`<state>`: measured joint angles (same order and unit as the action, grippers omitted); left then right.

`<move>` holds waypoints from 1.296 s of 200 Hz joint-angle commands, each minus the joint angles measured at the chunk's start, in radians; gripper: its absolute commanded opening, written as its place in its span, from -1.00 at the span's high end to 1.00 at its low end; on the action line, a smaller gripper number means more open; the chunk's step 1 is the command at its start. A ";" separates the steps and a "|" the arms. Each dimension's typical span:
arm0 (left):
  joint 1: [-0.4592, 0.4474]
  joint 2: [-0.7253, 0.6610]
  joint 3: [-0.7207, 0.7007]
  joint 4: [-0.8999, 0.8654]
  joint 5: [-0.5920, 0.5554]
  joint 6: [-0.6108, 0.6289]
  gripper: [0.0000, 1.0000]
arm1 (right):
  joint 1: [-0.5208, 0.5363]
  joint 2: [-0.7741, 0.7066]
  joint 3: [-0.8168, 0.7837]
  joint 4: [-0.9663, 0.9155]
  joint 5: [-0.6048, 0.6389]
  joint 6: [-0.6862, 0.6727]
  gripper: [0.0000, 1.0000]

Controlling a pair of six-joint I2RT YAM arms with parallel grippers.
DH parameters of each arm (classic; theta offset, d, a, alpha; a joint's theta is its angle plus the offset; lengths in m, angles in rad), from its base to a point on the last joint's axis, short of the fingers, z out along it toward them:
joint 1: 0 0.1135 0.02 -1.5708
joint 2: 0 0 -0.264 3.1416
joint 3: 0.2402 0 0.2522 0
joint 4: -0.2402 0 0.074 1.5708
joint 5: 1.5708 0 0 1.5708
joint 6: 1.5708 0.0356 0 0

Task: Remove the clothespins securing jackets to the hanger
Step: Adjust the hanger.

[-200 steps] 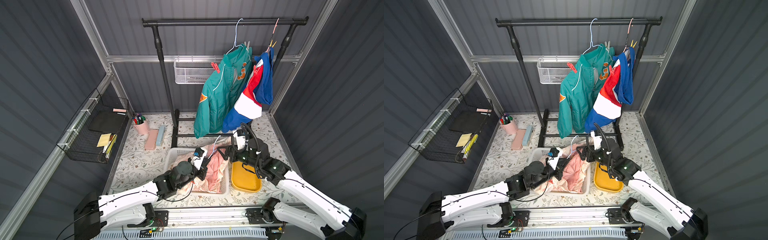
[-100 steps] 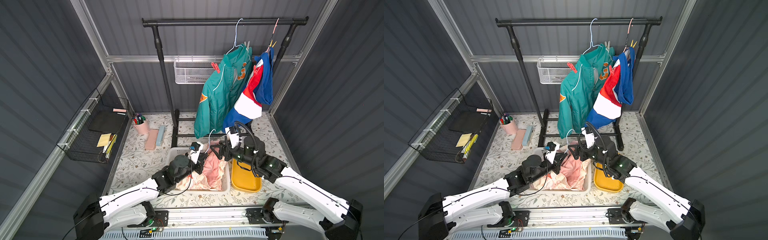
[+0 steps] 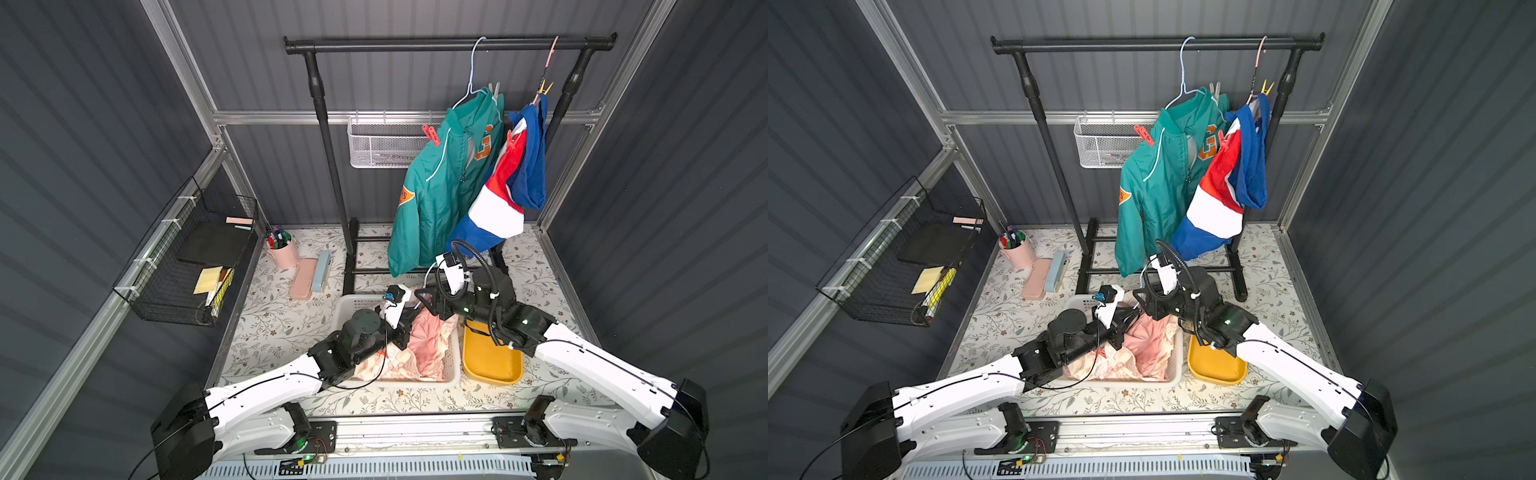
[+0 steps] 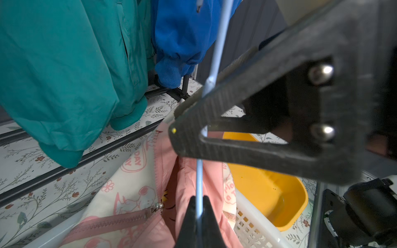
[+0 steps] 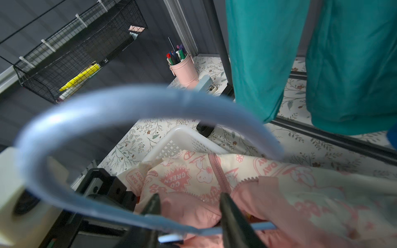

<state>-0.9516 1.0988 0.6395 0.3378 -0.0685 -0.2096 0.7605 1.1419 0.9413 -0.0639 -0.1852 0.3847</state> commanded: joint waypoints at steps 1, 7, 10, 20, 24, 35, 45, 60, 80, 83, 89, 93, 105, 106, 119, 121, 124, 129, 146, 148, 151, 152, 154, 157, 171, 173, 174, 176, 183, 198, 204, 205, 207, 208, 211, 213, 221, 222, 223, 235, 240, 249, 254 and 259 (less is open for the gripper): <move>0.007 0.010 0.033 0.051 0.022 0.009 0.94 | 0.007 0.004 0.030 0.034 -0.017 -0.010 0.49; 0.006 0.013 0.037 0.048 0.021 0.009 0.88 | 0.007 0.006 0.031 0.036 -0.016 -0.012 0.58; 0.006 0.014 0.039 0.046 0.020 0.010 0.86 | 0.007 0.008 0.032 0.035 -0.015 -0.012 0.63; 0.007 0.015 0.047 0.041 0.018 0.011 0.79 | 0.007 0.010 0.034 0.035 -0.009 -0.019 0.81; 0.007 0.014 0.053 0.040 0.019 0.012 0.76 | 0.007 0.011 0.036 0.035 -0.007 -0.022 0.88; 0.007 0.014 0.068 0.031 0.021 0.014 0.61 | 0.007 0.013 0.038 0.032 0.006 -0.029 1.00; 0.006 0.012 0.086 0.015 0.025 0.021 0.45 | 0.007 0.013 0.039 0.029 0.012 -0.037 1.00; 0.006 -0.002 0.110 -0.010 0.029 0.036 0.22 | 0.007 0.010 0.039 0.026 0.020 -0.049 1.00; 0.007 -0.034 0.149 -0.058 0.046 0.051 -0.21 | 0.007 0.010 0.041 0.011 0.032 -0.067 1.00; 0.007 -0.040 0.154 -0.066 0.051 0.051 -0.25 | 0.007 0.010 0.042 0.008 0.033 -0.069 1.00; 0.008 -0.052 0.167 -0.084 0.055 0.052 -0.34 | 0.006 0.009 0.042 0.006 0.038 -0.073 1.00; 0.008 -0.060 0.173 -0.097 0.056 0.050 -0.39 | 0.006 0.007 0.042 0.003 0.043 -0.075 1.00; 0.010 -0.087 0.192 -0.137 0.051 0.040 -0.50 | 0.005 0.000 0.036 -0.001 0.058 -0.080 1.00; 0.012 -0.090 0.193 -0.140 0.050 0.040 -0.50 | 0.005 0.000 0.035 -0.002 0.059 -0.081 1.00; 0.021 -0.114 0.210 -0.194 0.047 0.023 -0.57 | 0.005 -0.003 0.029 -0.001 0.073 -0.086 1.00; 0.024 -0.117 0.212 -0.202 0.047 0.019 -0.58 | 0.005 -0.004 0.028 -0.002 0.076 -0.088 1.00; 0.028 -0.123 0.217 -0.216 0.048 0.013 -0.59 | 0.005 -0.004 0.026 -0.002 0.081 -0.088 1.00; 0.037 -0.132 0.224 -0.239 0.051 -0.001 -0.60 | 0.005 -0.006 0.024 -0.003 0.095 -0.087 1.00; 0.078 -0.172 0.229 -0.306 0.086 -0.071 -0.62 | 0.005 -0.014 0.015 -0.003 0.135 -0.088 1.00; 0.083 -0.177 0.229 -0.313 0.090 -0.079 -0.62 | 0.005 -0.014 0.015 -0.002 0.140 -0.090 1.00; 0.093 -0.187 0.226 -0.324 0.096 -0.095 -0.62 | 0.005 -0.014 0.015 -0.002 0.145 -0.092 1.00; 0.096 -0.189 0.227 -0.330 0.097 -0.098 -0.62 | 0.005 -0.014 0.014 -0.002 0.148 -0.093 1.00; 0.101 -0.195 0.227 -0.337 0.100 -0.108 -0.63 | 0.005 -0.014 0.013 -0.001 0.151 -0.095 1.00; 0.109 -0.203 0.226 -0.350 0.102 -0.121 -0.63 | 0.005 -0.014 0.013 -0.001 0.155 -0.099 1.00; 0.145 -0.234 0.236 -0.428 0.107 -0.181 -0.66 | 0.005 -0.007 0.019 -0.014 0.178 -0.108 1.00; 0.149 -0.237 0.239 -0.441 0.110 -0.189 -0.66 | 0.005 -0.007 0.020 -0.016 0.183 -0.107 1.00; 0.151 -0.239 0.239 -0.445 0.111 -0.194 -0.66 | 0.005 -0.007 0.020 -0.017 0.184 -0.107 1.00; 0.155 -0.242 0.243 -0.459 0.112 -0.202 -0.66 | 0.005 -0.006 0.022 -0.018 0.187 -0.106 1.00; 0.169 -0.248 0.253 -0.499 0.115 -0.230 -0.67 | 0.005 -0.004 0.024 -0.022 0.200 -0.105 1.00; 0.181 -0.255 0.267 -0.577 0.121 -0.290 -0.67 | 0.006 0.005 0.022 -0.020 0.224 -0.098 1.00; 0.181 -0.263 0.268 -0.595 0.131 -0.308 -0.67 | 0.005 0.008 0.022 -0.019 0.236 -0.095 1.00; 0.181 -0.265 0.267 -0.597 0.133 -0.309 -0.67 | 0.005 0.008 0.023 -0.019 0.237 -0.095 1.00; 0.180 -0.268 0.265 -0.601 0.138 -0.315 -0.67 | 0.005 0.011 0.023 -0.019 0.240 -0.095 1.00; 0.180 -0.270 0.265 -0.603 0.141 -0.318 -0.67 | 0.005 0.011 0.023 -0.019 0.241 -0.095 1.00; 0.180 -0.278 0.262 -0.607 0.149 -0.327 -0.67 | 0.005 0.014 0.024 -0.020 0.246 -0.094 1.00; 0.182 -0.282 0.262 -0.609 0.153 -0.333 -0.67 | 0.005 0.015 0.025 -0.019 0.248 -0.093 1.00; 0.180 -0.304 0.258 -0.624 0.164 -0.357 -0.67 | 0.005 0.020 0.028 -0.025 0.258 -0.087 1.00; 0.180 -0.307 0.256 -0.625 0.166 -0.360 -0.67 | 0.005 0.021 0.029 -0.025 0.258 -0.087 1.00; 0.180 -0.309 0.255 -0.627 0.168 -0.362 -0.67 | 0.005 0.021 0.029 -0.026 0.259 -0.087 1.00; 0.180 -0.340 0.253 -0.650 0.187 -0.381 -0.67 | 0.005 0.028 0.032 -0.026 0.271 -0.081 1.00; 0.180 -0.347 0.255 -0.664 0.196 -0.384 -0.66 | 0.005 0.030 0.034 -0.028 0.275 -0.081 1.00; 0.181 -0.356 0.269 -0.698 0.203 -0.386 -0.66 | 0.005 0.033 0.036 -0.028 0.284 -0.077 1.00; 0.180 -0.357 0.276 -0.717 0.199 -0.387 -0.66 | 0.005 0.034 0.036 -0.027 0.289 -0.076 1.00; 0.180 -0.360 0.281 -0.738 0.190 -0.390 -0.66 | 0.005 0.035 0.036 -0.028 0.292 -0.075 1.00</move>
<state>-0.7750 0.7647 0.8783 -0.2806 0.0917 -0.5442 0.7662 1.1568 0.9623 -0.0593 0.0479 0.2878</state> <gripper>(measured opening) 0.829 0.067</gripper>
